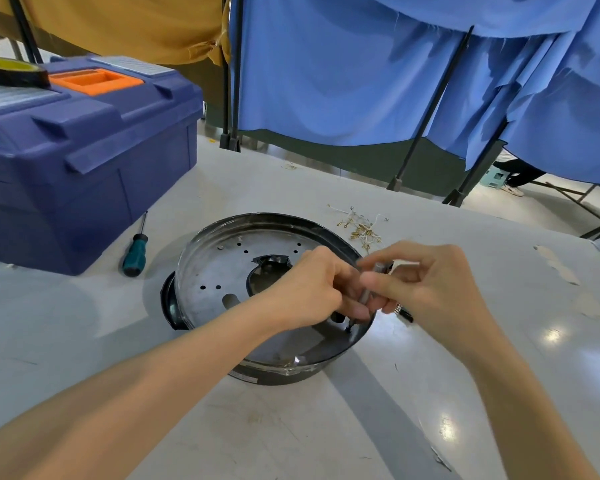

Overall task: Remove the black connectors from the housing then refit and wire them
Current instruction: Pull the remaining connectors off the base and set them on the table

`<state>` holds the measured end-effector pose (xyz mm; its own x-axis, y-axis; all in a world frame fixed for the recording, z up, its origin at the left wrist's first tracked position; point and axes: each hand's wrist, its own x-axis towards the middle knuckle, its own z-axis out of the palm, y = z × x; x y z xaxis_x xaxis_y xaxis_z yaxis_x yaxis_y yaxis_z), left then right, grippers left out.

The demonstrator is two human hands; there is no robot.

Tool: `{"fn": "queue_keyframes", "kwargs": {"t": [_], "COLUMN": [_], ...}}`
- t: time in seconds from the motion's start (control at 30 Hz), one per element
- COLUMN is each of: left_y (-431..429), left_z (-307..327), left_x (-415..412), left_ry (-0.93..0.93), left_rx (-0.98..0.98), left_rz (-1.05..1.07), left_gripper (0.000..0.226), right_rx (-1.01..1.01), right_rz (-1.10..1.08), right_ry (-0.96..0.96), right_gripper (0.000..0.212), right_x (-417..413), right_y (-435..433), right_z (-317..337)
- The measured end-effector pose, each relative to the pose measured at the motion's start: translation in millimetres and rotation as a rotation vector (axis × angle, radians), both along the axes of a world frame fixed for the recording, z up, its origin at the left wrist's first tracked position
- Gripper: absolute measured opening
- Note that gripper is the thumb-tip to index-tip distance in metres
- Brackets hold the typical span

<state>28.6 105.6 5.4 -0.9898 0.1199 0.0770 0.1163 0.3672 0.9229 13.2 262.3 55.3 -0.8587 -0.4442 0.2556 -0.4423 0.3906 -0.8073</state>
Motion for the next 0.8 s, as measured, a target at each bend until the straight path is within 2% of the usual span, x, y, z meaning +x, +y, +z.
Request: {"fn": "queue_keyframes", "kwargs": {"t": [0.1,0.27,0.33,0.43,0.5,0.57,0.63,0.73,0.8], "left_y": [0,1,2,5,7,7,4,-1,-1], "left_z": [1,6,7,7,6,6,5,3,3], "left_x": [-1,3,3,2,2,2,0,-2,-4], "left_ry": [-0.017,-0.023,0.006,0.047,0.054,0.049,0.033,-0.008,-0.036], "left_rx": [-0.024,0.021,-0.007,-0.039,-0.045,-0.034,-0.006,0.012,0.02], "left_rz": [-0.005,0.007,0.029,0.041,0.04,0.042,0.041,0.028,0.007], "left_gripper": [0.015,0.018,0.026,0.019,0.016,0.015,0.016,0.037,0.036], "right_rx": [0.006,-0.055,-0.076,-0.052,-0.048,-0.045,-0.025,-0.037,-0.09], "right_rz": [0.035,-0.247,-0.374,-0.504,-0.517,-0.452,-0.245,0.097,0.247], "right_ry": [0.078,0.177,0.249,0.348,0.346,0.297,0.208,0.063,-0.033], "right_gripper": [0.016,0.027,0.024,0.016,0.015,0.017,0.018,0.02,0.02], "right_x": [-4,-1,2,10,13,9,1,-17,-26], "right_y": [2,-16,-22,-25,-24,-21,-15,3,11], "right_z": [5,-20,-29,-39,-42,-38,-26,-7,-2]}}
